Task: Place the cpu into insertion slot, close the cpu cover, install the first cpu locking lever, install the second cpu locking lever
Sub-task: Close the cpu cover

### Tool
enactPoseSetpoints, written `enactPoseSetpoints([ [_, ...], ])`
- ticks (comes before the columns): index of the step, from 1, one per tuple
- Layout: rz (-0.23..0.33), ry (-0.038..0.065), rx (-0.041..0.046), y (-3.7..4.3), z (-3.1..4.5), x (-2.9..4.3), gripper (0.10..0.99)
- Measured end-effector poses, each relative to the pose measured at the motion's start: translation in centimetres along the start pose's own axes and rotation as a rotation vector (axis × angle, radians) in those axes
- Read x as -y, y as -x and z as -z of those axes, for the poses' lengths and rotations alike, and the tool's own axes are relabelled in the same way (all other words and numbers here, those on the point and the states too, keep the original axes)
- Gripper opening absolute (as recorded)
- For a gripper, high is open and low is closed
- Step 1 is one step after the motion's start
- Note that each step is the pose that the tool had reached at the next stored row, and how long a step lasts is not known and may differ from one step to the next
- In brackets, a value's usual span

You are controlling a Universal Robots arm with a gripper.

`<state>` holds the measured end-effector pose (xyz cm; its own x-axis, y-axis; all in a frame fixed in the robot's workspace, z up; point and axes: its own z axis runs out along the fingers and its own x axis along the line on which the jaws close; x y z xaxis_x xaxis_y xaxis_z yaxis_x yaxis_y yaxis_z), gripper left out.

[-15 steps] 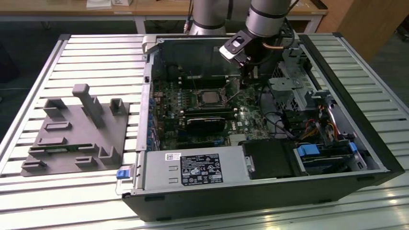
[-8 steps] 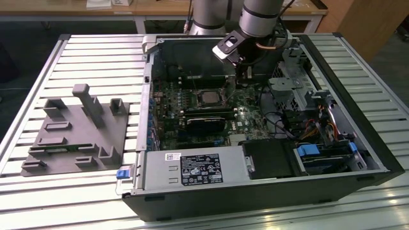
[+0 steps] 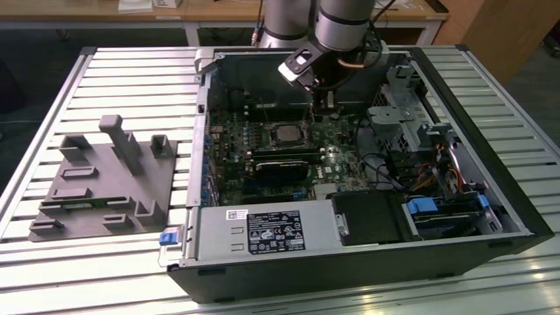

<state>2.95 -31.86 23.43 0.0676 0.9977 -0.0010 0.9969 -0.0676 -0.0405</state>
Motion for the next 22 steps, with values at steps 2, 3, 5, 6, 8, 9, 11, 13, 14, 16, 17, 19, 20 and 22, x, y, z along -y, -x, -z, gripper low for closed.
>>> enactPoseSetpoints([
  [2,-0.001,0.002,-0.0003,0.04,-0.03,0.6,0.106],
  [3,-0.002,0.003,-0.0002,0.06,-0.04,0.86,0.106],
  [5,-0.003,0.004,-0.0005,0.09,-0.06,1.28,0.106],
  [6,-0.004,0.004,-0.0007,0.1,-0.07,1.43,0.106],
  [8,-0.004,0.004,-0.0005,0.11,-0.07,1.57,0.106],
  [9,-0.004,0.005,-0.0005,0.11,-0.07,1.6,0.106],
  [11,-0.004,0.004,-0.0004,0.11,-0.09,1.68,0.106],
  [13,-0.004,0.005,-0.0006,0.11,-0.16,1.75,0.106],
  [14,-0.004,0.005,-0.0006,0.13,-0.22,1.87,0.106],
  [16,-0.004,0.008,-0.0008,0.18,-0.33,2.29,0.106],
  [17,-0.004,0.012,-0.001,0.2,-0.39,2.54,0.106],
  [19,-0.004,0.021,-0.0017,0.27,-0.55,3.1,0.106],
  [20,-0.004,0.025,-0.0019,0.31,-0.64,3.41,0.106],
  [22,-0.004,0.032,-0.0024,0.38,-0.82,4.03,0.106],
])
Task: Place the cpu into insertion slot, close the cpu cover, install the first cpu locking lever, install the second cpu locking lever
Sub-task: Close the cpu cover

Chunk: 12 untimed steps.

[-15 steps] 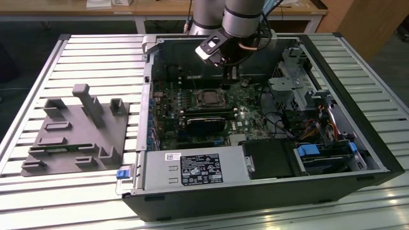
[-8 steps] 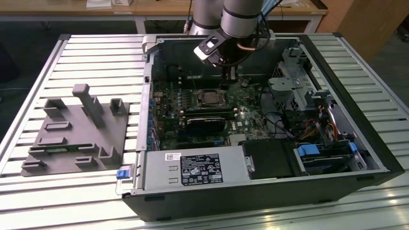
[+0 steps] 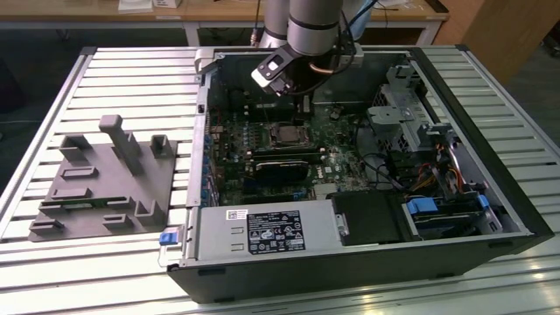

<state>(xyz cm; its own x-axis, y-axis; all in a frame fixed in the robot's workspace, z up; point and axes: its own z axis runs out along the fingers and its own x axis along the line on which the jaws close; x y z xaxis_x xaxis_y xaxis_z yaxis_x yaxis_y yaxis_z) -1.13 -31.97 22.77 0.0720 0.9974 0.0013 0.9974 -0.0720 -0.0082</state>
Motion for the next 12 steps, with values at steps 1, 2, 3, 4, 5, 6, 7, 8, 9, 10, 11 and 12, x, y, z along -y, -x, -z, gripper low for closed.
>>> enactPoseSetpoints([
  [1,0.0,0.003,-0.0001,0.04,-0.08,0.29,0.106],
  [2,0.0,0.006,-0.0003,0.09,-0.17,0.57,0.106],
  [3,0.0,0.008,-0.0006,0.13,-0.26,0.83,0.106],
  [4,0.0,0.01,-0.0007,0.17,-0.35,1.08,0.106],
  [5,0.0,0.012,-0.001,0.21,-0.45,1.29,0.106],
  [6,0.0,0.013,-0.0011,0.23,-0.56,1.45,0.106],
  [7,0.0,0.014,-0.0011,0.25,-0.64,1.54,0.106],
  [8,0.0,0.014,-0.0011,0.25,-0.68,1.57,0.106],
  [9,0.0,0.014,-0.001,0.25,-0.68,1.57,0.106],
  [10,0.0,0.014,-0.0009,0.26,-0.68,1.57,0.106],
  [11,0.0,0.014,-0.0009,0.25,-0.68,1.57,0.106],
  [12,0.0,0.014,-0.0009,0.25,-0.68,1.57,0.106],
])
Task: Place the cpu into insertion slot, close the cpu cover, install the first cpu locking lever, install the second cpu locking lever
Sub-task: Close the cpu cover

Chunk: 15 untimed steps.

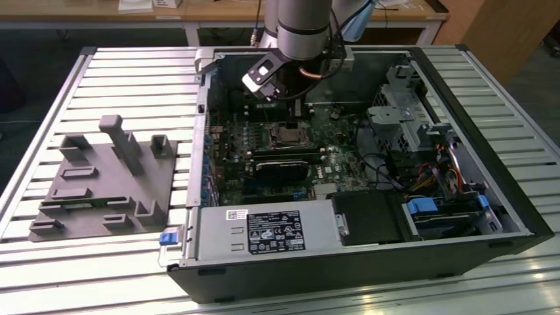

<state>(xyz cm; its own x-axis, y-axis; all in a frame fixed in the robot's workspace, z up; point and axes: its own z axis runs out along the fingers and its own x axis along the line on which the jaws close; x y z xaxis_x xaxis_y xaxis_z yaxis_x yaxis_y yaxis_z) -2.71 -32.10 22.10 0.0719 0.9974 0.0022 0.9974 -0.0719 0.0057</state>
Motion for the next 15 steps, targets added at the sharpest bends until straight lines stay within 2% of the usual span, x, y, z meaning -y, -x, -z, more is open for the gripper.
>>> enactPoseSetpoints([
  [4,0.023,0.0,0.0016,0.0,-0.03,0.0,0.106],
  [15,0.224,0.0,0.0101,0.0,-0.12,0.0,0.106],
])
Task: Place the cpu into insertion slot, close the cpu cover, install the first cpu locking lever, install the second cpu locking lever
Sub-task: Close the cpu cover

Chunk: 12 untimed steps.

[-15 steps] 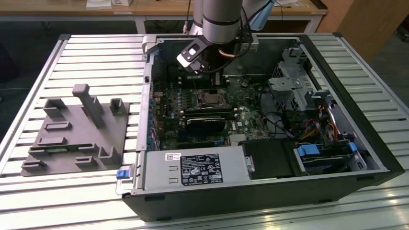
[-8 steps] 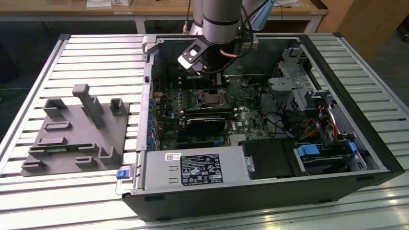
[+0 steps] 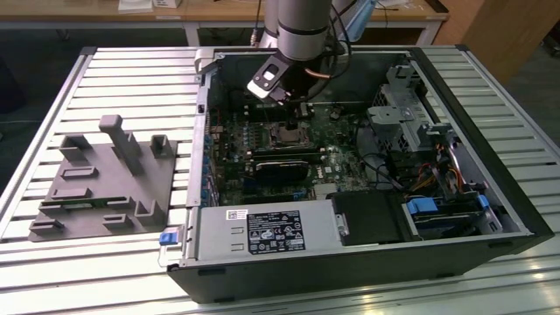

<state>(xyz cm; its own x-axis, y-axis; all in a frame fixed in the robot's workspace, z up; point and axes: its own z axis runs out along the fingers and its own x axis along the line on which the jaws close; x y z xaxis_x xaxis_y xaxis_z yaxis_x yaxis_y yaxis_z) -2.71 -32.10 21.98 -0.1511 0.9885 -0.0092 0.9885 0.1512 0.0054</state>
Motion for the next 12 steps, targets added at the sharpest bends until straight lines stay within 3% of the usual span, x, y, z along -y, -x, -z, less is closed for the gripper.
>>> enactPoseSetpoints([
  [12,0.219,0.001,0.0066,0.0,-0.08,0.0,0.106],
])
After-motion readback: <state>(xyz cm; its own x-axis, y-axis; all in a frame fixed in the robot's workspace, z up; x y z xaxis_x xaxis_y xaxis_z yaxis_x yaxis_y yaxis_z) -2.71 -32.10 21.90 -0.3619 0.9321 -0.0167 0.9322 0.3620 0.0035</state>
